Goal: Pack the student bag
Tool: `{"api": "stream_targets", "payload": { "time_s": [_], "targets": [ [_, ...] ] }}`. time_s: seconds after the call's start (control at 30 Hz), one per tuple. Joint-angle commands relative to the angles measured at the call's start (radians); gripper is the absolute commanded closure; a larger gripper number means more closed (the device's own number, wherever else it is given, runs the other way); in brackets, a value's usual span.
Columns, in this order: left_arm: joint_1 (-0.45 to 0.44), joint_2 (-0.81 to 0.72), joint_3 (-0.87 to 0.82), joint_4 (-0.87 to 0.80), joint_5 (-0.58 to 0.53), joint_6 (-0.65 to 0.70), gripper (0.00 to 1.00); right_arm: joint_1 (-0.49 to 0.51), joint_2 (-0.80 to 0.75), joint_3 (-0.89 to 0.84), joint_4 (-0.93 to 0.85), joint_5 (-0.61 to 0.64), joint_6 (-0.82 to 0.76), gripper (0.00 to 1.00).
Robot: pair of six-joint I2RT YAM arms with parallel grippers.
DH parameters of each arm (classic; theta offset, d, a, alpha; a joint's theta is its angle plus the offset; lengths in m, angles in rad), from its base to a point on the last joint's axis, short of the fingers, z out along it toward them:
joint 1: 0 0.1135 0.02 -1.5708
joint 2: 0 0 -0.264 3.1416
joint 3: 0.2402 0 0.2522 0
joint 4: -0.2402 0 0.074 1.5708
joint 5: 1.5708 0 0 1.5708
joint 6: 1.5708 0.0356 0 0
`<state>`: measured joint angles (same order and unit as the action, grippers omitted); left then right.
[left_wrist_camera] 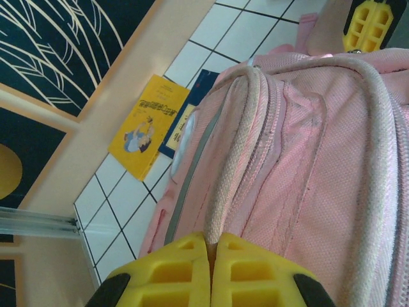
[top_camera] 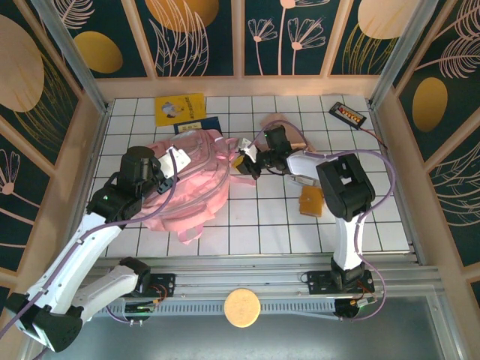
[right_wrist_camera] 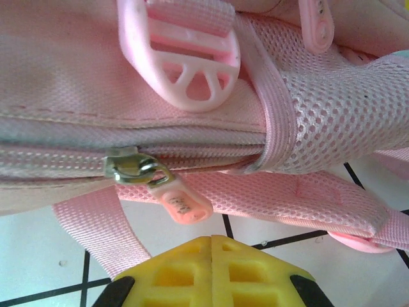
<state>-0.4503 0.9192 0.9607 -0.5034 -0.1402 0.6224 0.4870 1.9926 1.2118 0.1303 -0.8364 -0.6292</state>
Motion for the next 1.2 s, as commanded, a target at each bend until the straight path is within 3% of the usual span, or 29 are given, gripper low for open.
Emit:
{"api": "stream_targets", "payload": {
  "time_s": [0.0,0.03,0.07,0.1,0.13,0.23,0.4,0.7,0.8,0.9,1.17],
  "targets": [
    [0.010,-0.038,0.025,0.081,-0.015,0.024,1.00,-0.006,-0.066,-0.021,-0.020,-0.041,-0.006,1.00],
    [0.012,-0.039,0.033,0.076,-0.001,0.023,1.00,-0.006,-0.065,-0.021,-0.014,-0.054,0.011,0.91],
    [0.013,-0.039,0.042,0.065,0.013,0.021,1.00,-0.007,-0.064,-0.025,0.003,-0.070,0.024,0.70],
    [0.014,-0.039,0.051,0.056,0.023,0.022,1.00,-0.005,-0.065,-0.037,0.032,-0.084,0.037,0.56],
    [0.015,-0.040,0.059,0.044,0.037,0.022,1.00,-0.008,-0.067,-0.054,0.081,-0.101,0.060,0.48],
    [0.015,-0.045,0.081,0.025,0.048,0.022,1.00,-0.013,-0.053,-0.059,0.175,-0.138,0.113,0.42],
    [0.016,-0.037,0.110,0.006,0.043,0.028,1.00,-0.001,-0.008,-0.007,0.187,-0.160,0.126,0.39],
    [0.023,-0.034,0.119,0.004,0.032,0.026,1.00,0.016,0.031,0.019,0.198,-0.200,0.141,0.43],
    [0.028,-0.034,0.112,0.016,0.032,0.020,1.00,0.021,0.029,0.013,0.199,-0.209,0.145,0.52],
    [0.033,-0.034,0.105,0.025,0.034,0.019,1.00,0.024,0.021,-0.002,0.222,-0.210,0.162,0.68],
    [0.041,-0.034,0.092,0.041,0.033,0.014,1.00,0.025,-0.002,-0.031,0.253,-0.190,0.187,0.89]
  ]
}}
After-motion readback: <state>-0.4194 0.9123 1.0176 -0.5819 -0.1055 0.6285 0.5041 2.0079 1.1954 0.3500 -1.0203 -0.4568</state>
